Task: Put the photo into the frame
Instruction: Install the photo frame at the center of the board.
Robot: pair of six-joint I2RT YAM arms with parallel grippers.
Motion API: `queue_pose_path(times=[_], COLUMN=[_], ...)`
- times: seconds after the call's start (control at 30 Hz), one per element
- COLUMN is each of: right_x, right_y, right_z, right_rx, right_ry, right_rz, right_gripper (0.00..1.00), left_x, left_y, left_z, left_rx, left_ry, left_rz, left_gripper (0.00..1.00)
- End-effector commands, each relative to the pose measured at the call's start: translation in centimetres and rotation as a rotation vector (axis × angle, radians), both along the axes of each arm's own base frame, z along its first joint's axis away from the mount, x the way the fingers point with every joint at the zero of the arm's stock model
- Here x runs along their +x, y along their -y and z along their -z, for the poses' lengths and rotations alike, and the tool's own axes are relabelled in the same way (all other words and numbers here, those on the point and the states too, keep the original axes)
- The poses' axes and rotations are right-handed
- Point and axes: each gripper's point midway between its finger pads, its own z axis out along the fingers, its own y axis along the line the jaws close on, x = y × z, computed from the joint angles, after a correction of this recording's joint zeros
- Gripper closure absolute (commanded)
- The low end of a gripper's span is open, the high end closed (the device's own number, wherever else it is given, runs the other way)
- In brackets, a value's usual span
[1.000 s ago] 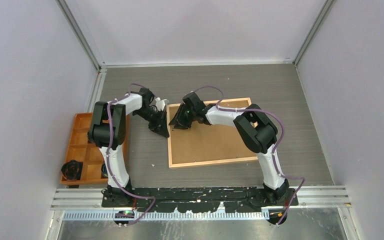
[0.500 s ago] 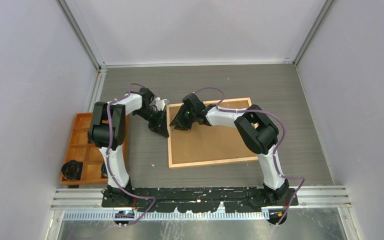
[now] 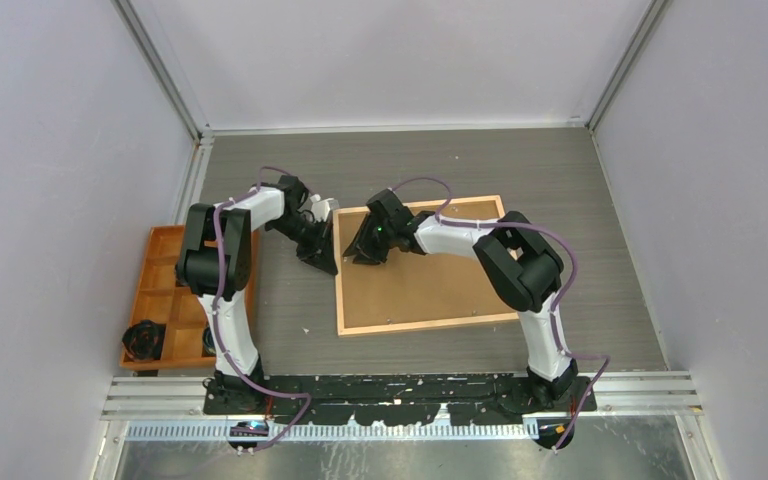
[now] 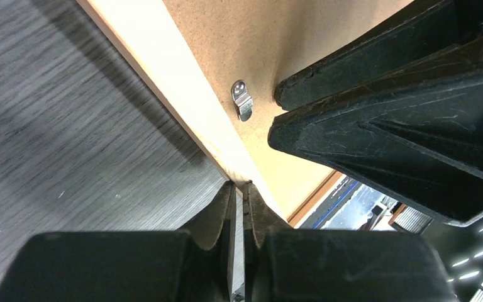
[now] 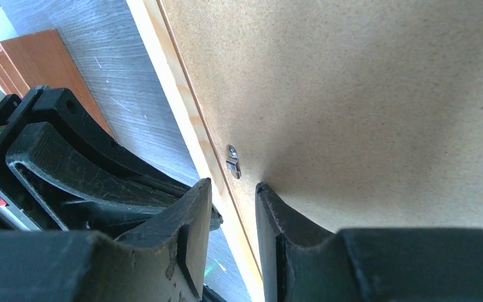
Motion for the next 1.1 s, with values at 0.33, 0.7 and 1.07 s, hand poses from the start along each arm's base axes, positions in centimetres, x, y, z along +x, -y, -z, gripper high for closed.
queue_pose_path(times=[0.33, 0.7, 1.07], right_x=[0.8, 1.6, 2.1], right_y=[-1.6, -2.0, -2.3], right_z=[-0.2, -0.1, 0.2], right_rx=[0.053, 0.049, 0.041], right_ry=[-0.021, -0.011, -0.012], right_rz=[0.021, 0.039, 0.049], right_gripper=[0.64, 0.66, 0.67], left_x=[1.5, 1.5, 1.5], left_y=[-0.4, -0.4, -0.3], left_z=[0.8, 0.8, 0.6], left_rx=[0.044, 0.042, 0.036], left_ry=[0.119, 0.119, 0.121], left_rz=[0.033, 0.033, 0.038], left_gripper=[0.95, 0.96, 0.96])
